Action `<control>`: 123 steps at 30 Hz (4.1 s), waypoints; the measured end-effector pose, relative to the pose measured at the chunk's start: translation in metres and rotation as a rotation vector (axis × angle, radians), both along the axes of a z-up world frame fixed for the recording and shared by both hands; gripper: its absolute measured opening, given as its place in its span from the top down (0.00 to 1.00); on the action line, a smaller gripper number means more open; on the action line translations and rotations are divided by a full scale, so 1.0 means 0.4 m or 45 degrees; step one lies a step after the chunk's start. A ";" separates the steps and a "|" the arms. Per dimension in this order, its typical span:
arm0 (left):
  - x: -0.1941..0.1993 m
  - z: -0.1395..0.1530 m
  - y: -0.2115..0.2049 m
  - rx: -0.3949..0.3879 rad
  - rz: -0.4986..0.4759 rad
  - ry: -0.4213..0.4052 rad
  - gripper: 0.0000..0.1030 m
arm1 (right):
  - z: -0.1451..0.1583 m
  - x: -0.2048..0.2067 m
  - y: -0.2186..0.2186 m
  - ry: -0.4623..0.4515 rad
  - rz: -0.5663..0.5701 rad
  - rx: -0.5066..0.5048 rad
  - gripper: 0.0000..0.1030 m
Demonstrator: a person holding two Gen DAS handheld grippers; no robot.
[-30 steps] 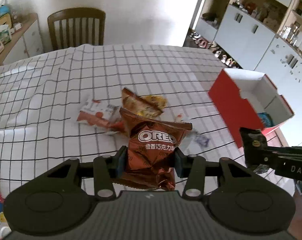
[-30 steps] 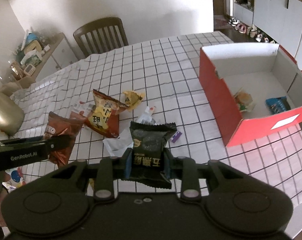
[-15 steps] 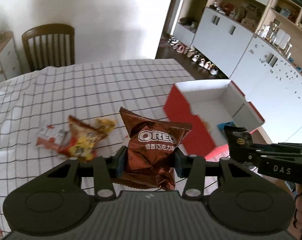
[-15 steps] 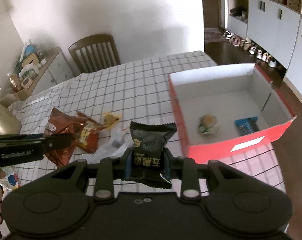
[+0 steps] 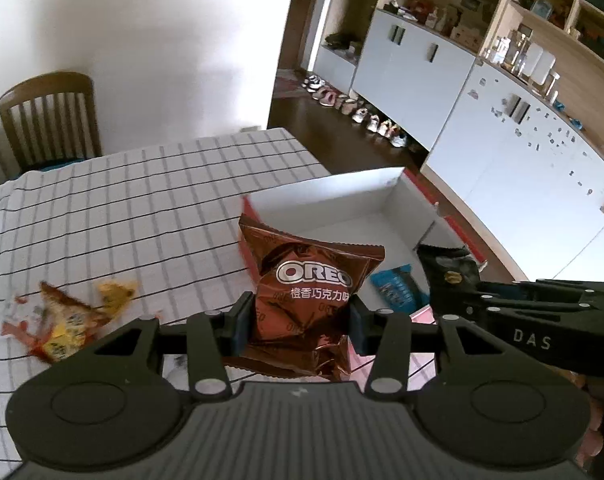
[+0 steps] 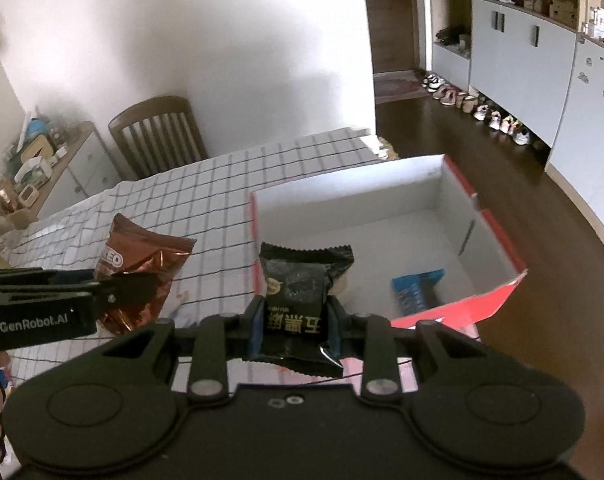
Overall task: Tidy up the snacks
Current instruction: 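Carry the Oreo bag and black snack over the red box with both tools, then open both tools to drop the Oreo bag and black snack in the box, then move both tools back toward the remaining snacks on the table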
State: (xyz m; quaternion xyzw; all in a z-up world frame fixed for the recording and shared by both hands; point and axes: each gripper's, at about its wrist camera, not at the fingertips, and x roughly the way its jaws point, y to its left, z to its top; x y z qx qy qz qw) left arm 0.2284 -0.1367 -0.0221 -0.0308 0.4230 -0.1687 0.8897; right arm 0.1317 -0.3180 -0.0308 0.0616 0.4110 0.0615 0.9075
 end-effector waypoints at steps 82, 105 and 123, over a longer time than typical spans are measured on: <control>0.212 -0.118 -0.247 0.040 0.038 0.064 0.23 | -0.094 0.169 -0.183 0.101 0.072 -0.073 0.13; 0.014 -0.012 0.043 0.009 0.087 -0.056 0.12 | 0.017 0.038 -0.052 -0.028 0.137 -0.034 0.01; -0.088 -0.009 0.375 0.061 0.243 -0.078 0.00 | 0.006 -0.009 0.209 -0.013 0.251 0.015 0.01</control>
